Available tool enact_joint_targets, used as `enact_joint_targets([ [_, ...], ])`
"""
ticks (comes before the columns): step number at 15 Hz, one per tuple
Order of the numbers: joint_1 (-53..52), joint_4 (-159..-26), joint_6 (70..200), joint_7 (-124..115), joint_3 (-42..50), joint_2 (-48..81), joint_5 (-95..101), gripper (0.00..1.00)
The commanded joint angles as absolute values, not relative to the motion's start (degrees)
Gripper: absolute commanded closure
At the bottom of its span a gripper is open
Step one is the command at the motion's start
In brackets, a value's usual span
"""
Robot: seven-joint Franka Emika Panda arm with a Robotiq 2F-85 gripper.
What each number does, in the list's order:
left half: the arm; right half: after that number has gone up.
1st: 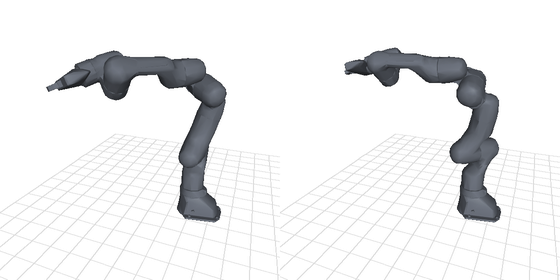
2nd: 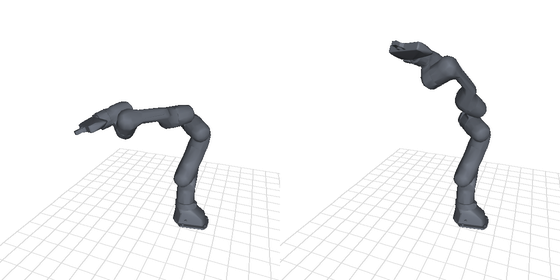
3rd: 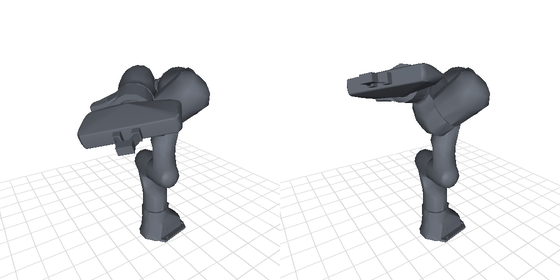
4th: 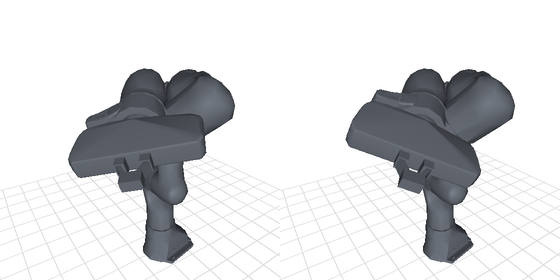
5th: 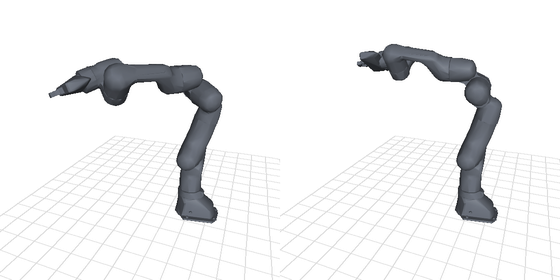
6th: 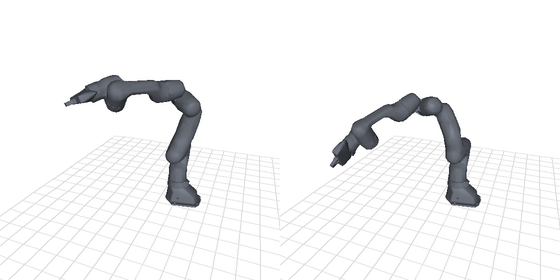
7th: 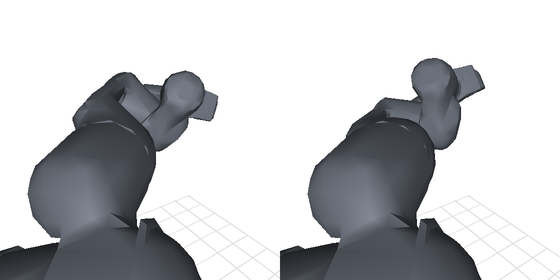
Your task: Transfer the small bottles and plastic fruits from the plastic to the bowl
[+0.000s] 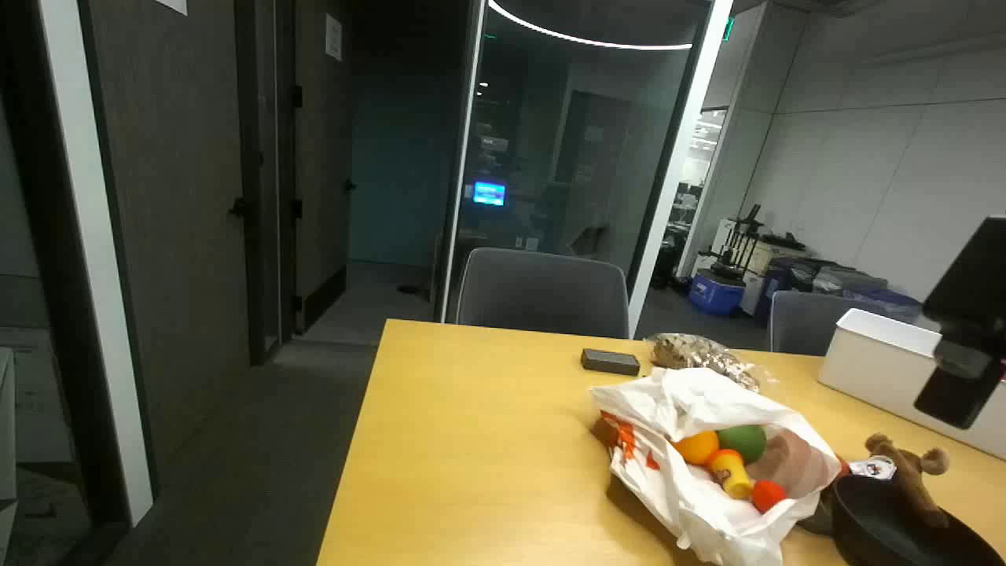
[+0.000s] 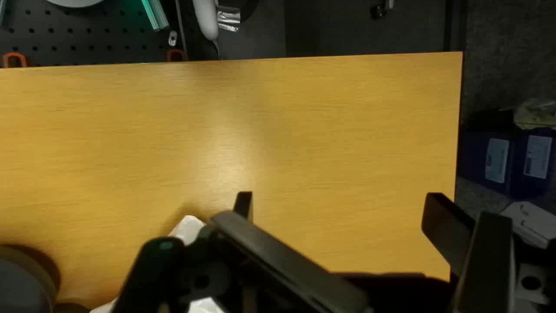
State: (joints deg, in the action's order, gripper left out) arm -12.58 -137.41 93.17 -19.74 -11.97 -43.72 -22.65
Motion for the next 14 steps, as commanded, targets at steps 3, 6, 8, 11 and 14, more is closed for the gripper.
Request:
enact_joint_targets([
  [3,-10.9,-136.5,92.6,-18.9,-13.1,-44.1,-23.4,0.00],
  [6,-10.7,-136.2,94.5,-18.4,-13.3,-42.5,-23.9,0.00],
  [8,-9.9,-136.0,97.3,-18.4,-14.2,-39.6,-23.3,0.00],
  [11,-8.5,-135.5,104.3,-19.0,-15.6,-33.6,-22.3,0.00],
  [14,-7.3,-135.0,111.6,-20.5,-16.2,-26.3,-20.5,0.00],
])
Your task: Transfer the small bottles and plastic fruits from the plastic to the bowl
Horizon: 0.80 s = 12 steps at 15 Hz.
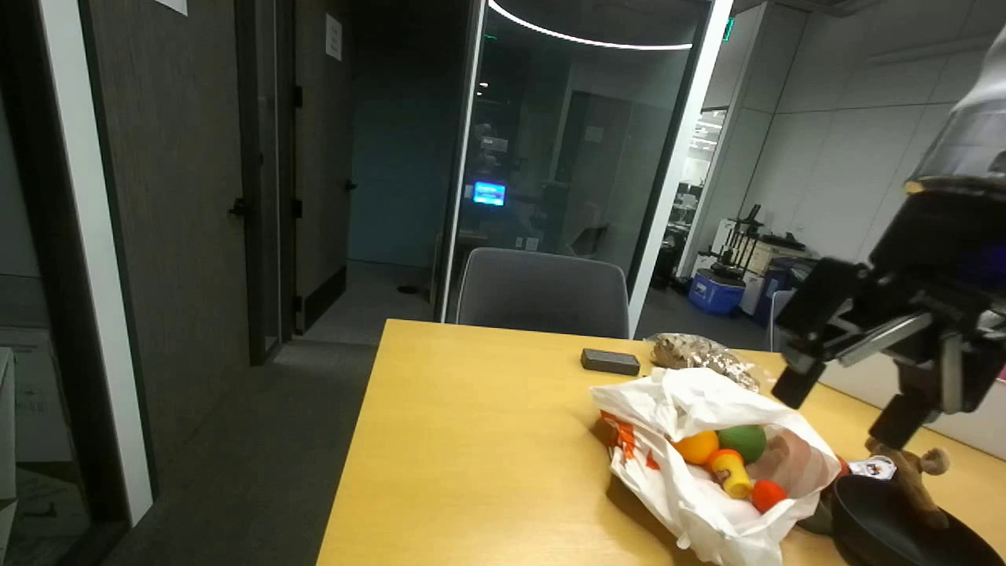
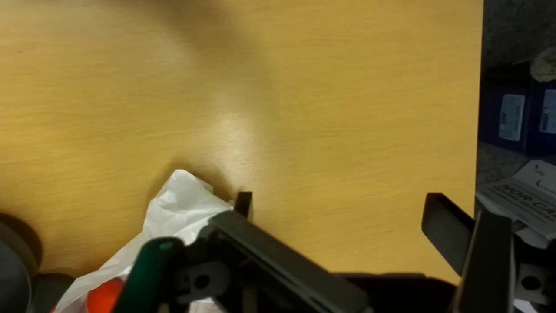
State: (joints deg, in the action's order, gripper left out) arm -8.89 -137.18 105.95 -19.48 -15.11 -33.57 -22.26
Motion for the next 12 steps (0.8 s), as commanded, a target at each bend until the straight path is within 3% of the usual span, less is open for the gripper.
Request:
enact_joint_targets([
  [1,-7.1,-135.0,114.0,-20.9,-16.1,-24.3,-19.6,0.00],
  [6,-3.9,-136.1,129.4,-29.7,-16.5,-14.9,-8.1,0.00],
  [12,-2.1,-135.7,137.2,-42.9,-14.8,-6.8,5.6,0.00],
])
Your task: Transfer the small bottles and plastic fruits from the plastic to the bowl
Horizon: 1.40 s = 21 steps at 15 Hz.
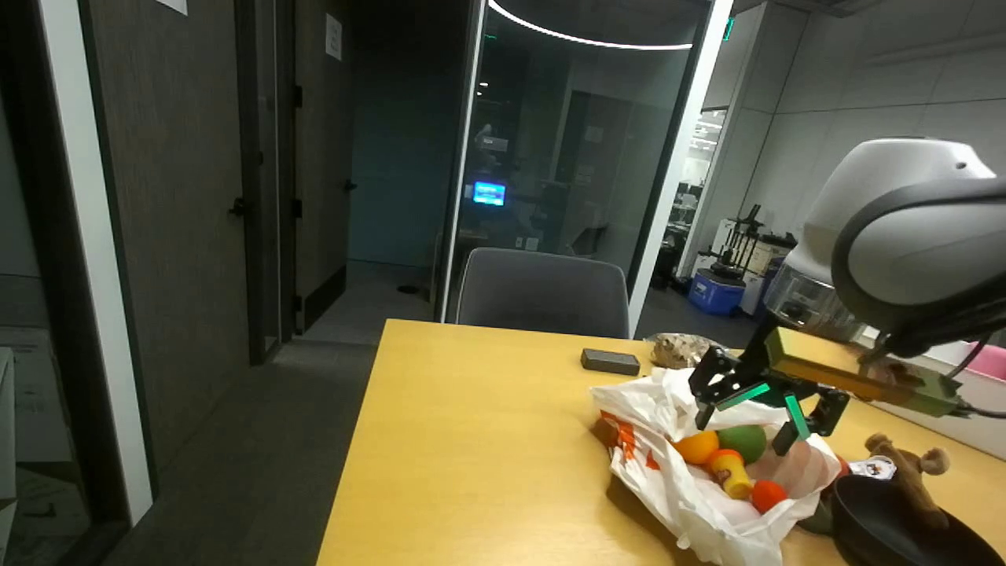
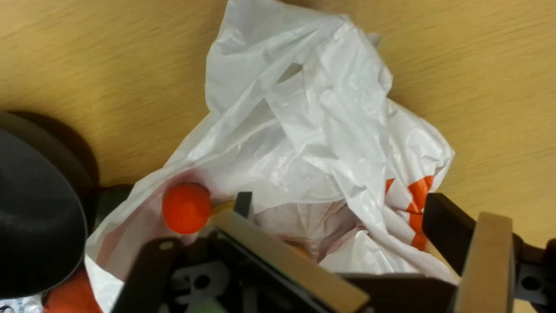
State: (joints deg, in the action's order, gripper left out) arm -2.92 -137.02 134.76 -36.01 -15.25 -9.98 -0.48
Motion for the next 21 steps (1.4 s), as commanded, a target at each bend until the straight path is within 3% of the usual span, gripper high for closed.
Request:
enact_joint_targets([
  [1,-2.0,-135.7,137.8,-45.2,-14.3,-5.9,8.0,0.00],
  [10,-3.0,-131.3,140.4,-59.4,-8.9,3.0,25.6,0.00],
  [21,-6.7,-125.3,149.0,-57.7,-0.2,18.3,26.3,0.00],
])
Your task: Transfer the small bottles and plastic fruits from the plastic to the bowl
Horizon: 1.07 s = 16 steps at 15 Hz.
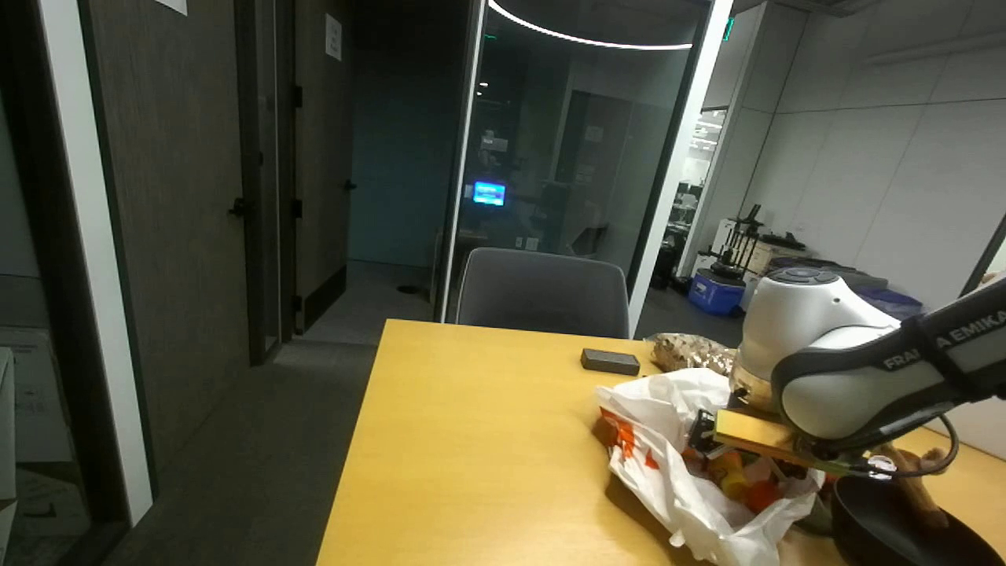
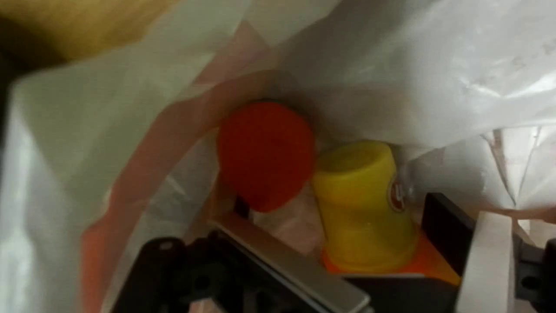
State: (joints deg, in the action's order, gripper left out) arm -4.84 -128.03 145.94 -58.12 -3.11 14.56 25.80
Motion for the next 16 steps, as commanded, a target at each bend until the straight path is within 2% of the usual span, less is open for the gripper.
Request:
enact_joint_targets([
  [1,-7.2,-125.1,150.1,-57.4,0.7,19.0,26.4,0.07],
  [2,-7.6,-125.1,151.3,-56.4,1.3,19.3,26.1,0.27],
  [4,-8.5,-125.5,152.6,-56.0,2.2,18.3,25.6,0.32],
  [5,-8.7,-126.1,153.3,-55.6,2.4,17.4,25.2,0.38],
  [6,-9.0,-126.8,153.4,-55.2,2.5,16.2,25.0,0.48],
  [9,-10.1,-128.0,152.3,-54.6,2.4,13.4,24.9,0.70],
  [10,-10.4,-128.3,151.3,-54.1,2.2,12.5,25.1,0.73],
  [13,-10.0,-129.9,148.8,-49.5,0.0,9.0,21.7,0.73],
  [15,-8.1,-132.0,145.9,-39.3,-3.9,4.7,11.5,0.73],
  [16,-4.8,-133.3,144.1,-35.1,-9.0,2.2,6.7,0.73],
])
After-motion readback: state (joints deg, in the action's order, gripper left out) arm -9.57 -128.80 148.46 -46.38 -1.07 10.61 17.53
